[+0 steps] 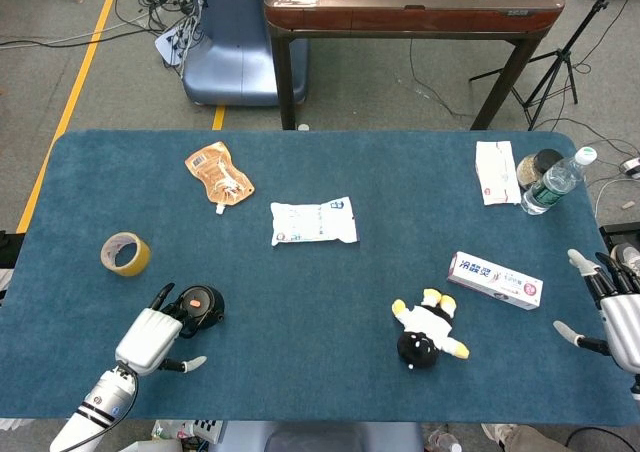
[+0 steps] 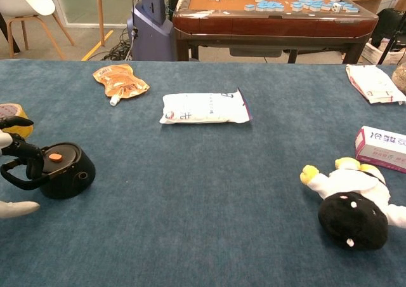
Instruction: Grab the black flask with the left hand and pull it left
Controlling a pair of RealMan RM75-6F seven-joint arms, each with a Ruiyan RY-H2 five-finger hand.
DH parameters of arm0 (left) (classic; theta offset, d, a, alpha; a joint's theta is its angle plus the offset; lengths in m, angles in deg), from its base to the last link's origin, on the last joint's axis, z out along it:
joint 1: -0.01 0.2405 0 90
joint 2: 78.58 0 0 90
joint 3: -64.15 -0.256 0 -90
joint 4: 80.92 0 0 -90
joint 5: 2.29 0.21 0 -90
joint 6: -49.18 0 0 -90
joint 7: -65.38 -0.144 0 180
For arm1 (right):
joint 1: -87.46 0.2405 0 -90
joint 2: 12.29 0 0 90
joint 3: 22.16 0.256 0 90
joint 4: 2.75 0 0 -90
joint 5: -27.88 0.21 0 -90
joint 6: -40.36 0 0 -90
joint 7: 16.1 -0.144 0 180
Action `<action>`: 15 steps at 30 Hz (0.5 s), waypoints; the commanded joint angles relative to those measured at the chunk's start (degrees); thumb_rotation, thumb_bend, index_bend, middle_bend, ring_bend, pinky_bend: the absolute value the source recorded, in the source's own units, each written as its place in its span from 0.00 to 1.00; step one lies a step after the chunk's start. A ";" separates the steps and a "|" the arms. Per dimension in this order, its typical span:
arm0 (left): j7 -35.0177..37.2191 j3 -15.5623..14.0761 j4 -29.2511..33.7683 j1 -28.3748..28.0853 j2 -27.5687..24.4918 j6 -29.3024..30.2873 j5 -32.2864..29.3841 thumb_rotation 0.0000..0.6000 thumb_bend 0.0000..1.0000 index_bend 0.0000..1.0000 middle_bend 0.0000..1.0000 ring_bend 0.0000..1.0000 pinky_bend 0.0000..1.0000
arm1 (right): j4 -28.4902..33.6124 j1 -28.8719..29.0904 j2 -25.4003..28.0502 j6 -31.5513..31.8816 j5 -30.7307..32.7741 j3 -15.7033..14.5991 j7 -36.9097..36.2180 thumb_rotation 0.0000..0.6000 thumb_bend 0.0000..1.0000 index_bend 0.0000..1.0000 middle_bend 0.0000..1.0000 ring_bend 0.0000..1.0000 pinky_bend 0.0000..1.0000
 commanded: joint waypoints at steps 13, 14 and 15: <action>-3.24 -0.35 -0.03 0.77 1.10 -0.12 -0.76 0.41 0.15 0.49 0.48 0.36 0.00 | -0.53 -0.01 -0.22 -0.21 0.14 0.00 -0.65 1.00 0.12 0.07 0.23 0.11 0.17; -3.33 -0.36 -0.06 0.83 1.16 -0.13 -0.84 0.41 0.15 0.50 0.48 0.36 0.00 | -0.55 -0.04 -0.23 -0.20 0.16 0.00 -0.69 1.00 0.12 0.07 0.23 0.11 0.17; -3.40 -0.37 -0.09 0.88 1.23 -0.15 -0.93 0.40 0.15 0.50 0.49 0.37 0.00 | -0.55 -0.05 -0.23 -0.19 0.16 -0.01 -0.72 1.00 0.12 0.07 0.23 0.11 0.17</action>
